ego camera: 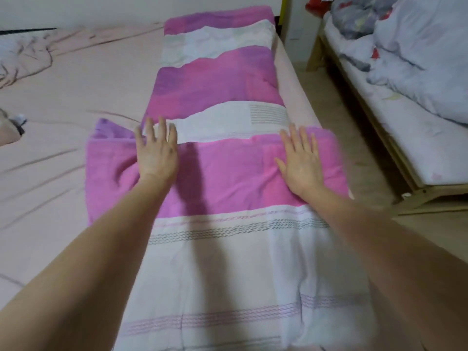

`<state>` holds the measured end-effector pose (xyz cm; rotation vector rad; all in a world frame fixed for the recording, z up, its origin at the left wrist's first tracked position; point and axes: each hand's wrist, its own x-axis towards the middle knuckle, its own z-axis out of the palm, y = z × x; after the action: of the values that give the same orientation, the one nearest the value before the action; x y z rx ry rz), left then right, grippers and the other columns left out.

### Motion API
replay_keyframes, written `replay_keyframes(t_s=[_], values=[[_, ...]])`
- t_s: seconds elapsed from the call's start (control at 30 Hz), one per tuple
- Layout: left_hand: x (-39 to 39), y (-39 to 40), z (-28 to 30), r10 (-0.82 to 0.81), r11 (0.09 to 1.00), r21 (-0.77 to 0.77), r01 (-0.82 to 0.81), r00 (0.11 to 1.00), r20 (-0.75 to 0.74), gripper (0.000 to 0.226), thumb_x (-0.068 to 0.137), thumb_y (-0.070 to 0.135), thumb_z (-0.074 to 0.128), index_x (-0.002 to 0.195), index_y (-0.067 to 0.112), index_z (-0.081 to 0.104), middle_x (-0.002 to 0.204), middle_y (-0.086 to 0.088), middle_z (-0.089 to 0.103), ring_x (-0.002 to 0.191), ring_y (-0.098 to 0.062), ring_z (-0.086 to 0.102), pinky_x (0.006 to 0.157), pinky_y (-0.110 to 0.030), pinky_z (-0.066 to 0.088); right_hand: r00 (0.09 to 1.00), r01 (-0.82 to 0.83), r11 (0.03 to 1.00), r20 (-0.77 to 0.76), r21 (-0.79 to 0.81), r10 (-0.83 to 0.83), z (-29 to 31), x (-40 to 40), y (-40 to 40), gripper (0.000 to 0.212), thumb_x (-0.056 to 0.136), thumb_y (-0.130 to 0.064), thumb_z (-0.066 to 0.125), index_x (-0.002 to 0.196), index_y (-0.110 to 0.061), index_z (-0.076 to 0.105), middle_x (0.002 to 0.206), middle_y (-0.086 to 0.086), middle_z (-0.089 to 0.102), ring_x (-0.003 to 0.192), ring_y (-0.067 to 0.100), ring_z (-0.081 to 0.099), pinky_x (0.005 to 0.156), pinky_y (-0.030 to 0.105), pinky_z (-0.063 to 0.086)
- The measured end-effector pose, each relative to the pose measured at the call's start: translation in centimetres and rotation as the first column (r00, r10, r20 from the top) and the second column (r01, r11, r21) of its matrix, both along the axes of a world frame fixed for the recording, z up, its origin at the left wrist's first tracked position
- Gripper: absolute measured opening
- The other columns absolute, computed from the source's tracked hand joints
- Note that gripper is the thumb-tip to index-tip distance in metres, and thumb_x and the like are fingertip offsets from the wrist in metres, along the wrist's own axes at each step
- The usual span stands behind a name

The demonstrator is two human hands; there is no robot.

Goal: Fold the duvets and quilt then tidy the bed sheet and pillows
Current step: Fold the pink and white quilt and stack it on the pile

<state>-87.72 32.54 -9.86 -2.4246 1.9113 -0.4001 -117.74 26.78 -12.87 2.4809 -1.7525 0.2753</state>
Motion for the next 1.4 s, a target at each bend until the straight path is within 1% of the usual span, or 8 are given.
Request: replay_keyframes(t_s=[0.2,0.3,0.43,0.57,0.87,1.13,1.23,1.4], values=[[-7.4,8.4,-8.7,-0.068,0.914,0.367,0.173,0.957,-0.281,0.077,0.091,0.068,0.011,0.153,0.026,-0.005,0.161,-0.001,-0.011,0.148,-0.031,-0.01,0.115,-0.059,-0.007,0.998,-0.057,0.891,0.036,0.45,0.046,-9.6,1.8,9.2,0.087,0.084,-0.075,-0.005,0.154,-0.025,0.009,0.161,0.002,0.005,0.148,0.022,0.009,0.118,0.045,0.006],[-7.1,8.9,-10.7,0.051,0.727,0.677,0.118,0.973,-0.224,0.076,0.092,0.068,0.011,0.153,0.026,-0.006,0.161,0.005,-0.011,0.148,-0.027,-0.007,0.113,-0.061,0.003,1.0,0.0,0.698,0.01,0.716,-0.011,-10.4,2.5,8.2,0.068,0.096,-0.062,0.012,0.153,-0.025,0.005,0.161,0.0,0.001,0.148,0.018,0.004,0.118,0.043,0.001],[-7.0,8.8,-6.6,0.003,0.843,0.515,0.155,0.956,-0.293,0.068,0.098,0.056,0.023,0.154,0.021,0.008,0.162,-0.004,0.0,0.148,-0.028,-0.001,0.116,-0.054,0.006,0.889,0.046,0.912,0.4,0.409,-0.224,-7.2,-0.1,9.8,0.055,0.096,-0.044,0.036,0.135,-0.006,0.049,0.136,0.016,0.052,0.126,0.033,0.046,0.109,0.044,0.031],[-10.5,15.1,-3.7,-0.142,0.82,0.499,0.279,0.945,-0.295,0.068,0.098,0.055,0.021,0.154,0.019,0.008,0.162,-0.006,0.003,0.148,-0.027,-0.001,0.118,-0.051,0.003,0.824,0.261,0.863,0.365,0.432,-0.432,-6.6,-5.9,17.2,0.055,0.09,-0.035,0.048,0.127,0.006,0.052,0.122,0.026,0.057,0.114,0.042,0.053,0.099,0.047,0.038],[-23.7,25.2,-5.6,-0.544,0.652,0.454,0.606,0.792,-0.277,0.099,0.087,0.057,0.053,0.153,0.019,-0.01,0.16,-0.008,-0.012,0.146,-0.037,-0.012,0.112,-0.063,-0.006,0.353,0.56,0.441,0.28,0.702,-0.893,-7.8,-14.3,30.8,0.046,0.088,-0.002,0.05,0.132,0.007,0.038,0.126,0.027,0.053,0.116,0.04,0.052,0.09,0.036,0.04],[-24.7,25.1,-11.0,-0.481,0.773,0.417,0.477,0.871,-0.106,0.096,0.087,0.047,0.055,0.153,0.017,-0.008,0.159,-0.015,-0.006,0.146,-0.04,-0.001,0.109,-0.068,0.003,-0.025,0.448,0.466,0.531,0.763,-0.847,-16.5,-12.0,32.1,0.017,0.071,-0.013,0.073,0.068,-0.021,0.059,0.079,0.004,0.069,0.074,0.02,0.064,0.072,0.037,0.053],[-24.9,24.7,-11.5,-0.466,0.769,0.43,0.472,0.876,-0.126,0.107,0.082,0.048,0.063,0.151,0.018,-0.013,0.159,-0.012,-0.013,0.146,-0.036,-0.008,0.111,-0.066,0.003,-0.213,0.538,0.42,0.6,0.731,-0.772,-18.0,-11.2,28.3,0.011,0.071,-0.008,0.063,0.082,-0.011,0.063,0.092,0.014,0.068,0.082,0.027,0.064,0.081,0.043,0.054],[-25.7,23.6,-12.0,-0.383,0.803,0.441,0.401,0.914,-0.134,0.11,0.078,0.058,0.063,0.151,0.019,-0.009,0.158,-0.012,-0.012,0.145,-0.039,-0.005,0.109,-0.067,0.006,0.111,0.627,0.49,0.553,0.606,-0.826,-15.1,-11.5,24.2,0.031,0.086,-0.014,0.054,0.114,-0.007,0.065,0.115,0.018,0.064,0.108,0.036,0.058,0.094,0.04,0.046]])
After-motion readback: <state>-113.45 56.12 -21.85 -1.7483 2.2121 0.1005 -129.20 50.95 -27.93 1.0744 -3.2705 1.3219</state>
